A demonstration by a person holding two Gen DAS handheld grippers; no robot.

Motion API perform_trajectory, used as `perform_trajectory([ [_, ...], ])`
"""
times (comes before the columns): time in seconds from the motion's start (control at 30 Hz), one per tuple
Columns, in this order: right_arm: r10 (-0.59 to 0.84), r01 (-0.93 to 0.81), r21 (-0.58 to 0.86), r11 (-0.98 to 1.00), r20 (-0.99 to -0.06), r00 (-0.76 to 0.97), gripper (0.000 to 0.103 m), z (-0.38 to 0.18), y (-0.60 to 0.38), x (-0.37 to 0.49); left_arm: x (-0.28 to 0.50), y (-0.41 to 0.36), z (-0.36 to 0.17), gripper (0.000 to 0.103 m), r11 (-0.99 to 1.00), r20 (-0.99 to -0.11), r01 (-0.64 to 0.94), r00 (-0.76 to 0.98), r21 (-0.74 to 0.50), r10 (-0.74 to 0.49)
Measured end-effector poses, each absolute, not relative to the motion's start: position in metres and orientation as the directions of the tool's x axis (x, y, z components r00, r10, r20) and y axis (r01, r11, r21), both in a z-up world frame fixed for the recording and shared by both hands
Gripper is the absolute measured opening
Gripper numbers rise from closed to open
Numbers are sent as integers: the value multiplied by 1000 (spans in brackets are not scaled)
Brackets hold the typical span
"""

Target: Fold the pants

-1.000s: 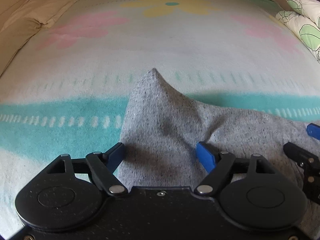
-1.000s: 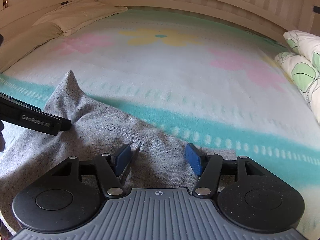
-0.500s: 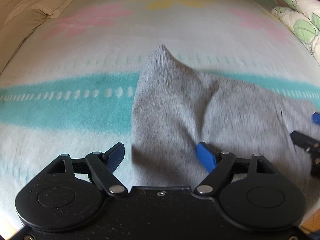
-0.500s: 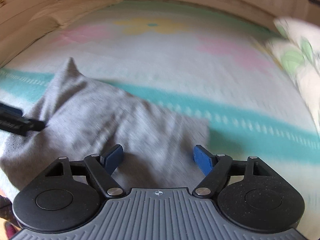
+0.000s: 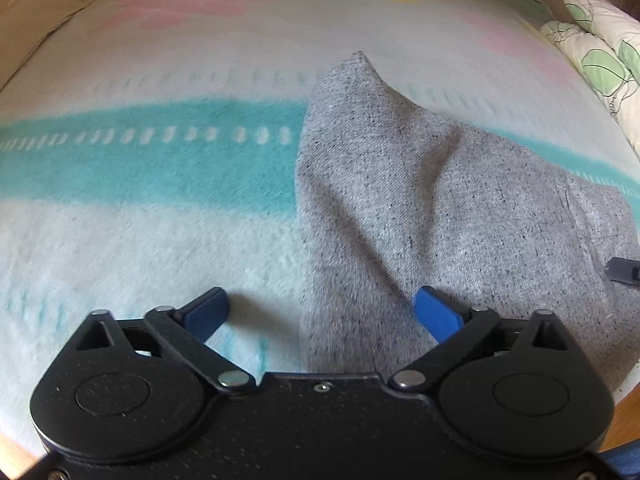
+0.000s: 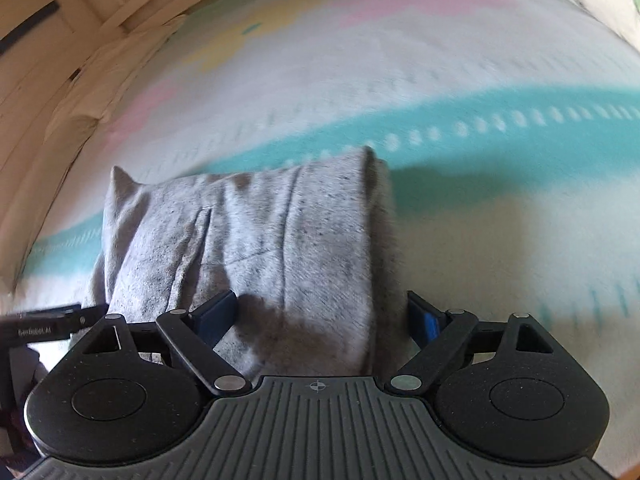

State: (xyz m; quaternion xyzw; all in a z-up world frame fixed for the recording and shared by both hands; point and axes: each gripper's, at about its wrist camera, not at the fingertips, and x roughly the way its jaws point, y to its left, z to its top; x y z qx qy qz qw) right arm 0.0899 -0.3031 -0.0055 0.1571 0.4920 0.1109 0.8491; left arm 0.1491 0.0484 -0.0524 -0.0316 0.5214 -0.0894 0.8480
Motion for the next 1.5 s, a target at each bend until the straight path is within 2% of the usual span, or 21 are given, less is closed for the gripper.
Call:
perform_trajectory([
  [0.1,360,-44,392,919,-790,496,87,-4,-304,93,156,47,-57,103,978,-867,144,457,-150,-200],
  [0.13,362,-45,393,918,-789,497,80,-4,-304,94,159,48,-57,103,977,-865,143,457,-160,-208],
  [0.17,365,-49,395,917,-785,501,73,-2,-305,93,161,48,-58,103,976,-864,138,456,-167,-213],
  [0.2,387,-60,415,908,-776,498,47,0,-305,94,164,51,-57,103,976,-864,132,454,-174,-216],
  [0.23,419,-58,453,890,-760,496,35,2,-306,93,167,51,-58,102,976,-866,124,452,-179,-216],
  [0.3,408,-71,437,897,-754,514,27,13,-302,88,172,55,-57,97,975,-867,126,446,-185,-222],
  [0.33,389,-95,402,911,-757,525,26,19,-296,85,171,54,-54,81,973,-861,129,456,-189,-228],
  [0.4,358,-140,339,930,-752,554,25,32,-284,79,167,54,-46,26,960,-838,163,470,-226,-277],
  [0.43,352,-155,324,933,-743,569,25,39,-280,76,161,50,-39,13,959,-837,161,469,-234,-283],
  [0.67,376,-227,303,926,-659,652,25,87,-259,88,143,44,-7,11,962,-770,187,578,-197,-270],
  [0.9,397,-234,330,914,-613,684,25,117,-234,181,183,52,46,11,973,-691,167,684,-162,-233],
  [0.97,398,-206,361,910,-614,682,30,108,-230,217,212,58,58,11,977,-680,154,702,-147,-213],
  [1.0,382,-180,362,915,-629,677,38,101,-229,231,226,61,60,11,979,-677,146,708,-141,-203],
  [1.03,330,-118,344,931,-662,673,45,89,-229,248,245,66,59,12,982,-676,132,712,-138,-191],
  [1.1,187,9,256,967,-726,661,44,66,-232,265,273,72,49,26,988,-694,97,703,-119,-153],
  [1.13,128,46,209,977,-743,657,44,58,-233,268,288,78,36,30,995,-715,46,693,-84,-93],
  [1.17,95,65,181,981,-751,653,44,54,-234,271,298,83,25,29,999,-735,-5,677,-50,-34],
  [1.23,121,46,199,979,-746,655,44,54,-235,271,312,97,3,25,994,-786,-105,616,-31,40],
  [1.3,157,8,216,976,-732,663,44,59,-233,266,316,108,-6,21,982,-813,-152,582,-113,-4],
  [1.37,180,-36,209,977,-726,664,44,63,-225,262,311,108,-8,22,976,-808,-142,587,-164,-51],
  [1.5,198,-91,180,979,-765,613,44,56,-209,262,294,79,-6,29,993,-791,-72,611,-99,-34],
])
